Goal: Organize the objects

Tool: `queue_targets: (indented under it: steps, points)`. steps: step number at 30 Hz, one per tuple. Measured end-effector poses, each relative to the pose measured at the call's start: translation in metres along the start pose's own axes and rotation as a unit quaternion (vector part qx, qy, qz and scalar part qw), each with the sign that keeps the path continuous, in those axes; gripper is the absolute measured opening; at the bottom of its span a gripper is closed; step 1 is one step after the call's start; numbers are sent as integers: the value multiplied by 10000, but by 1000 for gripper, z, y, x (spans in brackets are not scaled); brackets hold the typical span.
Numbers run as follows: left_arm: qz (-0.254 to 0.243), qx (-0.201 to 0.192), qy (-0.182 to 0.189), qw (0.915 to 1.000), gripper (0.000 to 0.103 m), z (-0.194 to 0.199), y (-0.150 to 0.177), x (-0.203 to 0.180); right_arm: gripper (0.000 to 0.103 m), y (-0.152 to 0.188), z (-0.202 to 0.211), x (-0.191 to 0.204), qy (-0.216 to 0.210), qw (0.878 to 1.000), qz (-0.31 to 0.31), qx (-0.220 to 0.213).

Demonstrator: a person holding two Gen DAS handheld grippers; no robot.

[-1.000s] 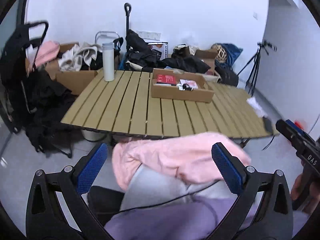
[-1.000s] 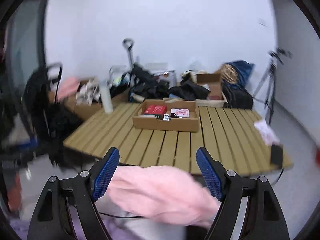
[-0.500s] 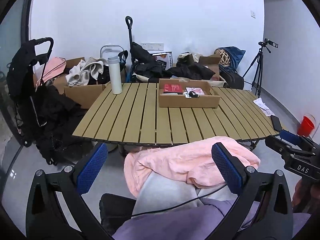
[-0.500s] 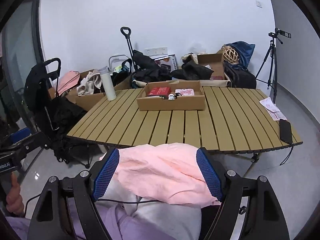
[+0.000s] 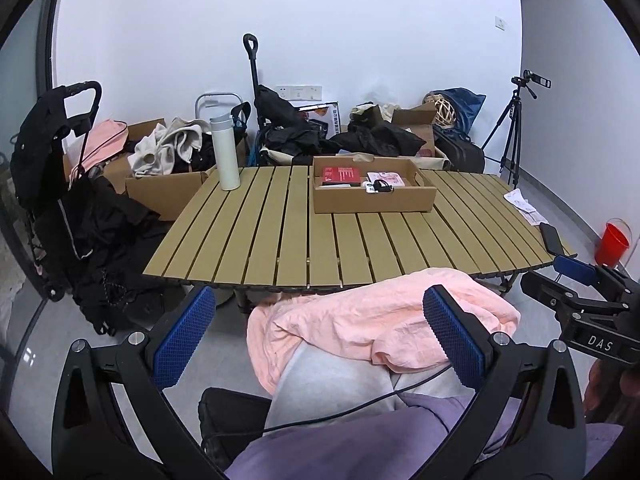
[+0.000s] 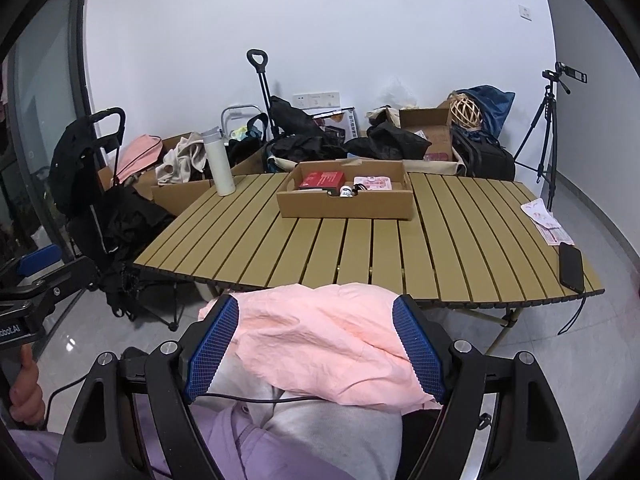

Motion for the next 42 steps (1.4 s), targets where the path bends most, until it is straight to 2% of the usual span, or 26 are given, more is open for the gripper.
queue_targets:
  steps: [42]
  points:
    - [6, 49, 23, 10000, 103, 1, 3, 2, 83, -1, 1, 3, 47, 10000, -12, 58]
Point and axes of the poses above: each gripper's, at about its wrist camera, not at the fingertips, and z roughly against the way its jaws point, x to its left, y to its underside, the point moved 5 cm from there along -z, roughly the way its jaws point, and after that the axes turned 2 degrees about -z, right-handed, at the moved point
